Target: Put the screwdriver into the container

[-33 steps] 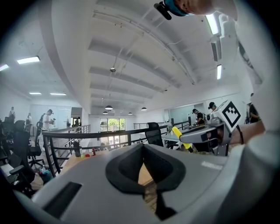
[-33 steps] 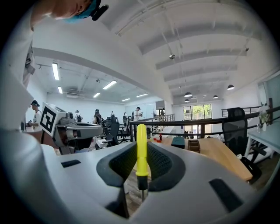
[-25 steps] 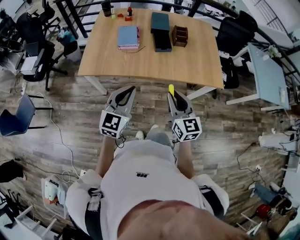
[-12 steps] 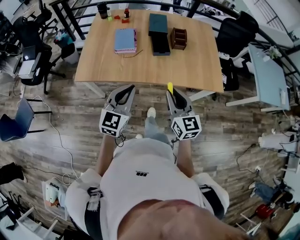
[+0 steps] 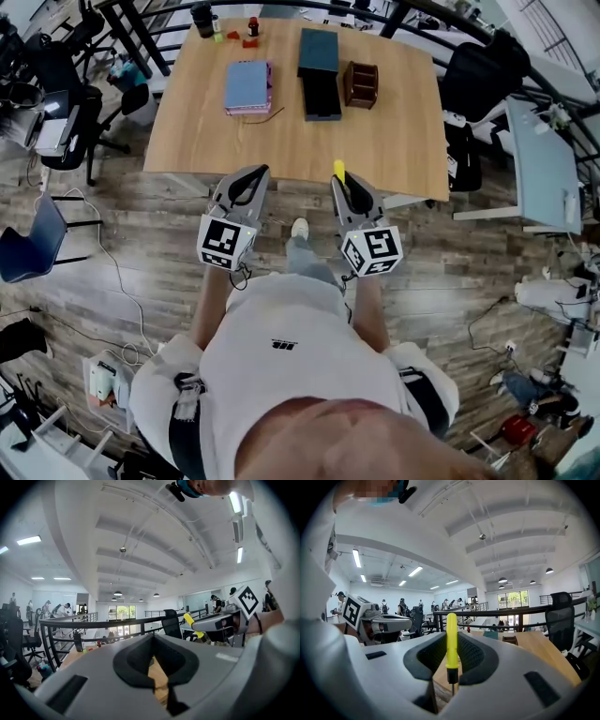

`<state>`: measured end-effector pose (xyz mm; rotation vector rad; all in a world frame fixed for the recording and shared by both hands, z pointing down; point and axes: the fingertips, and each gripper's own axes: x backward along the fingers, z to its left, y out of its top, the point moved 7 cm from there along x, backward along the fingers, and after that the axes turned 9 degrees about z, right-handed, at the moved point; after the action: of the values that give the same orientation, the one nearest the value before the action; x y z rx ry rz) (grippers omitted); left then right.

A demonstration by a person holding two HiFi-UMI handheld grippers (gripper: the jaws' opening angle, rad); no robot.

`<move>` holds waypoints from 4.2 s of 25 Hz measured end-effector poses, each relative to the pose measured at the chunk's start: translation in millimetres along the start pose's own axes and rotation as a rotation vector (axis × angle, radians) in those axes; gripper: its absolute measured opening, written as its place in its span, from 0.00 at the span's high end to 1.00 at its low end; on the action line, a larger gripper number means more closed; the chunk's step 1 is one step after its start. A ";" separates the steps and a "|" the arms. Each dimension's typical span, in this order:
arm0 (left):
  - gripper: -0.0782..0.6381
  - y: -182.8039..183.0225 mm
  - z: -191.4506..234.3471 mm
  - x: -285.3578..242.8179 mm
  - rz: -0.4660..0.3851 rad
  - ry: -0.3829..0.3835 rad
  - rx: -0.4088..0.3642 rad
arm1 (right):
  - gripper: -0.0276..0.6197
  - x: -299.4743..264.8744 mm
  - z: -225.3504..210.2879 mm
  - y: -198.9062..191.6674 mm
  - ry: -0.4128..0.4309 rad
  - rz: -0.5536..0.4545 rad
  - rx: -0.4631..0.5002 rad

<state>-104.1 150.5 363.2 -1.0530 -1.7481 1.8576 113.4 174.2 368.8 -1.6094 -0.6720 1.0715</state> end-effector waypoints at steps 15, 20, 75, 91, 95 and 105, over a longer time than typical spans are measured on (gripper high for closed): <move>0.88 24.6 32.0 -104.3 0.034 0.058 0.031 | 0.86 -75.7 -94.8 25.8 0.073 0.030 -0.007; 0.88 33.1 39.5 -135.3 0.049 0.085 0.048 | 0.86 -98.6 -124.2 34.9 0.108 0.039 -0.005; 0.88 -22.6 176.7 -345.5 0.167 -0.115 0.180 | 0.86 -329.5 -219.4 21.4 0.084 0.254 -0.117; 0.88 -67.4 199.2 -391.4 0.241 -0.181 0.244 | 0.86 -390.3 -229.7 -24.3 0.085 0.392 -0.145; 0.88 -75.6 199.5 -404.6 0.254 -0.196 0.251 | 0.86 -401.4 -238.1 -34.8 0.086 0.420 -0.143; 0.88 -97.0 204.7 -425.1 0.301 -0.215 0.253 | 0.86 -427.6 -248.5 -57.3 0.094 0.494 -0.127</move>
<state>0.4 -278.4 555.8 -1.0962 -1.4701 2.3835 150.6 -279.8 569.6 -1.9828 -0.2845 1.3129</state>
